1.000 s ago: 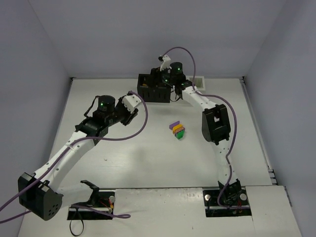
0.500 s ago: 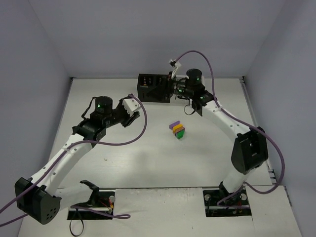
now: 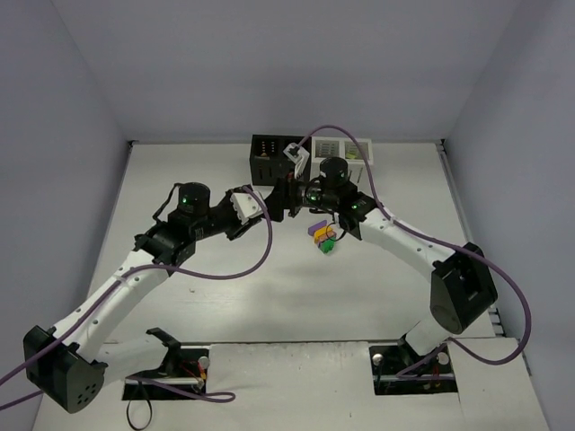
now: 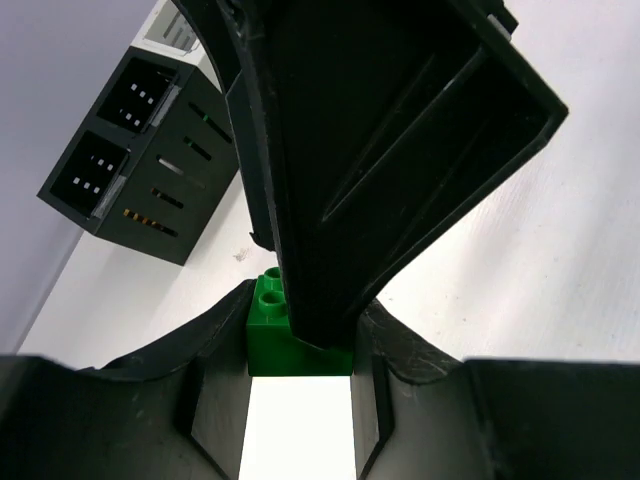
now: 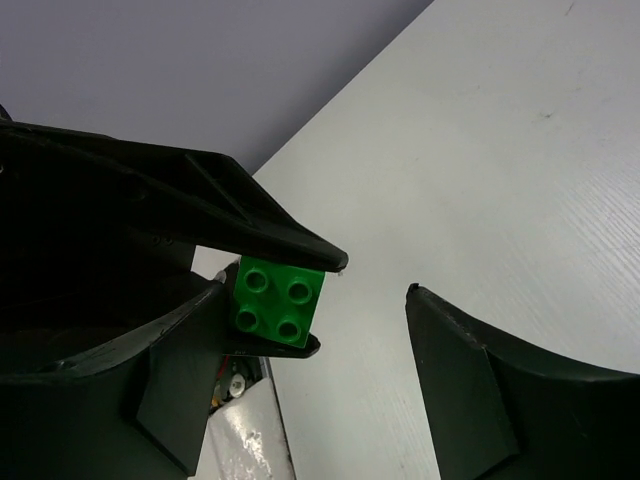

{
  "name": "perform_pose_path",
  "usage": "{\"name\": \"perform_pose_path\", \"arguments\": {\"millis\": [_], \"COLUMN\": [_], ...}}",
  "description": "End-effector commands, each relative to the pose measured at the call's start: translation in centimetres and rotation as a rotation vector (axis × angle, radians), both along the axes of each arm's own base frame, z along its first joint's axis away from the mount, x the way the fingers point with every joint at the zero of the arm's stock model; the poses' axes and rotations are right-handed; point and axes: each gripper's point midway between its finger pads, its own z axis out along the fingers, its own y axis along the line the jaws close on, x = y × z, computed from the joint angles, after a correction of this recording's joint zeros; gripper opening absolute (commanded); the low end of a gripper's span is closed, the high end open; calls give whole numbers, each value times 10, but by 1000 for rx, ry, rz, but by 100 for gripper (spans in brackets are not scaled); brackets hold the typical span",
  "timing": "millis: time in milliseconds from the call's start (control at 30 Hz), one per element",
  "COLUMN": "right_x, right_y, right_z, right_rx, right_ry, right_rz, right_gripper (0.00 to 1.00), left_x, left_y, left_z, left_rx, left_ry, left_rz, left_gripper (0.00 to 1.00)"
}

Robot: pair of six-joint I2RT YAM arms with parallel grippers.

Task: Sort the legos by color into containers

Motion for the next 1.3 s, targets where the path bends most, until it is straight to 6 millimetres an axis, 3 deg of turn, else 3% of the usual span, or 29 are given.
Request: {"name": "perform_pose_path", "arguments": {"millis": [0, 233, 433, 633, 667, 733, 833, 933, 1000, 1100, 1267], "right_x": [-3, -7, -9, -8, -8, -7, -5, -4, -1, 8, 29], "right_y": [-1, 2, 7, 8, 8, 7, 4, 1, -1, -10, -28], "right_z": [41, 32, 25, 18, 17, 15, 13, 14, 14, 14, 18], "right_rx": [98, 83, 74, 57, 53, 39, 25, 21, 11, 0, -15], "right_ry": [-95, -80, -63, -42, -49, -50, -59, -72, -84, -90, -114], "right_rz": [-13, -14, -3, 0, 0, -11, -25, -35, -54, -91, -162], "right_gripper": [67, 63, 53, 31, 21, 7, 0, 0, 0, 0, 0], "left_x": [3, 4, 2, 0, 0, 1, 2, 3, 4, 5, 8], "left_y": [-6, -5, -8, -9, -9, -7, -7, -6, -5, -3, -1], "left_z": [25, 26, 24, 25, 24, 25, 27, 26, 27, 28, 30], "left_rx": [-30, -31, -27, -28, -27, -30, -33, -33, -34, -38, -52], "left_ry": [-94, -100, -96, -104, -103, -104, -108, -109, -110, -110, -102], "left_rz": [-28, -21, -36, -40, -38, -30, -23, -13, -5, 12, 48], "left_gripper": [12, 12, 13, 13, 14, 22, 26, 33, 46, 57, 63]}}
